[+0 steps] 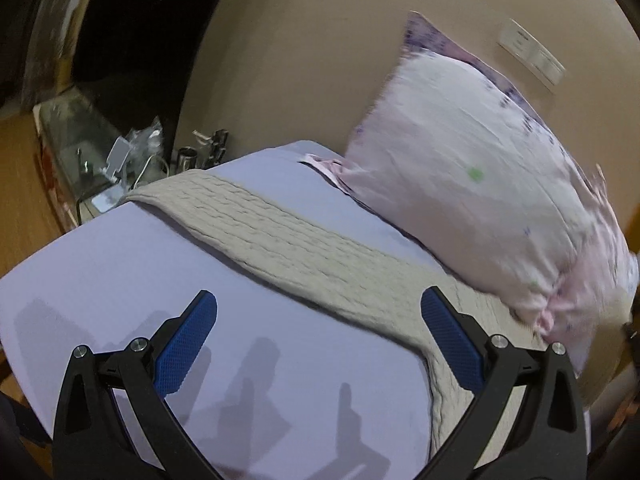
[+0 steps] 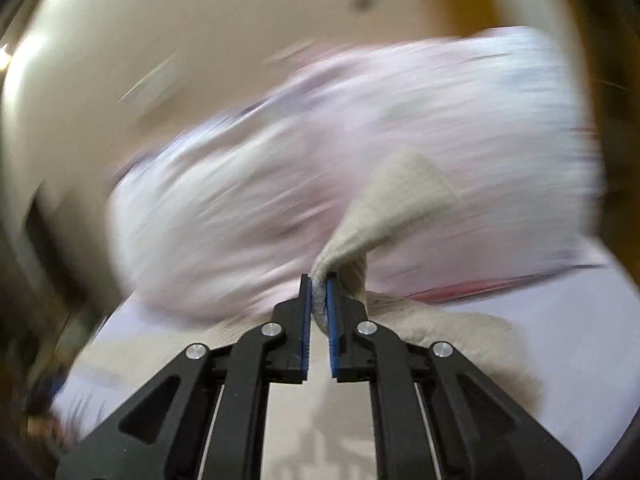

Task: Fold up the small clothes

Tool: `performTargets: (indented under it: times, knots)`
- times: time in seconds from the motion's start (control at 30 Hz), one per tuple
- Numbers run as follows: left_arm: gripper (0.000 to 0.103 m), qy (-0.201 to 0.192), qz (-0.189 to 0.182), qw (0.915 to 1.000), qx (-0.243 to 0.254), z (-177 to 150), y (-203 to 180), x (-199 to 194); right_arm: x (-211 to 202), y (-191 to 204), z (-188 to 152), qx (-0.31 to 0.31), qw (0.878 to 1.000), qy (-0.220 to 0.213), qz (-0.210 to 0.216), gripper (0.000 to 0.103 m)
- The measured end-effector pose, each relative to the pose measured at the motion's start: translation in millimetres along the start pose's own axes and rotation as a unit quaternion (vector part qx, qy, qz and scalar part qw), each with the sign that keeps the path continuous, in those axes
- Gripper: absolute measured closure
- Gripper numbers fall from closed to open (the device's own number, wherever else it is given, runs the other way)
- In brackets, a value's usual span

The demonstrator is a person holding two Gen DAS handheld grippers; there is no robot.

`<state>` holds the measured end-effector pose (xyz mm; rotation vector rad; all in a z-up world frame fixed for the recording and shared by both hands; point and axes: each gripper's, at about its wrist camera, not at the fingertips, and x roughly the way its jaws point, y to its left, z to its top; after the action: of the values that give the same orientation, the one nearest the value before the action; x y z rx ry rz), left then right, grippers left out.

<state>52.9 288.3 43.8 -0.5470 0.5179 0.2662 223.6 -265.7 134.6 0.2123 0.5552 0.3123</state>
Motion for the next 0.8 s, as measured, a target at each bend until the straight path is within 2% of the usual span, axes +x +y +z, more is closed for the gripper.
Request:
performTargets:
  times: [0.07, 0.1, 0.13, 0.2, 0.27, 0.37, 0.43, 0.57, 0.63, 0.7, 0.73, 0.77, 0.8]
  knots:
    - [0.001, 0.006, 0.009, 0.9998, -0.015, 6, 6, 8, 45, 53, -26, -0.043, 0.995, 0.072, 0.059, 0.092]
    - [0.001, 0.012, 0.011, 0.9996, -0.025, 8, 10, 13, 65, 75, -43, -0.055, 0.988, 0.115, 0.092, 0.090]
    - [0.002, 0.020, 0.012, 0.9990, -0.039, 10, 14, 18, 82, 96, -61, -0.059, 0.977, 0.161, 0.127, 0.082]
    - [0.010, 0.038, 0.004, 0.9960, -0.081, 16, 30, 29, 81, 106, -73, -0.055, 0.972, 0.178, 0.144, 0.051]
    - [0.015, 0.051, -0.001, 0.9919, -0.117, 21, 43, 38, 66, 95, -72, -0.045, 0.977, 0.154, 0.139, 0.034]
    - [0.020, 0.059, 0.014, 0.9876, -0.145, 29, 59, 54, 42, 58, -60, -0.016, 0.987, 0.119, 0.109, 0.030]
    - [0.025, 0.067, 0.015, 0.9825, -0.173, 32, 72, 64, 30, 35, -58, 0.011, 0.989, 0.113, 0.092, 0.028]
    - [0.033, 0.045, 0.003, 0.9699, -0.239, 43, 100, 70, 20, -8, -66, 0.051, 0.990, 0.114, 0.065, 0.028]
    - [0.037, 0.043, 0.005, 0.9670, -0.251, 49, 108, 76, 19, -20, -67, 0.067, 0.989, 0.113, 0.065, 0.027]
    - [0.043, 0.046, 0.019, 0.9677, -0.247, 59, 111, 84, 16, -23, -69, 0.072, 0.989, 0.111, 0.066, 0.027]
    - [0.058, 0.049, 0.032, 0.9689, -0.240, 64, 111, 88, 12, -32, -69, 0.082, 0.989, 0.103, 0.069, 0.027]
    - [0.078, 0.059, 0.063, 0.9697, -0.228, 69, 110, 93, 4, -31, -67, 0.083, 0.989, 0.099, 0.069, 0.027]
    - [0.086, 0.068, 0.082, 0.9691, -0.223, 72, 109, 96, 0, -32, -66, 0.082, 0.990, 0.094, 0.068, 0.027]
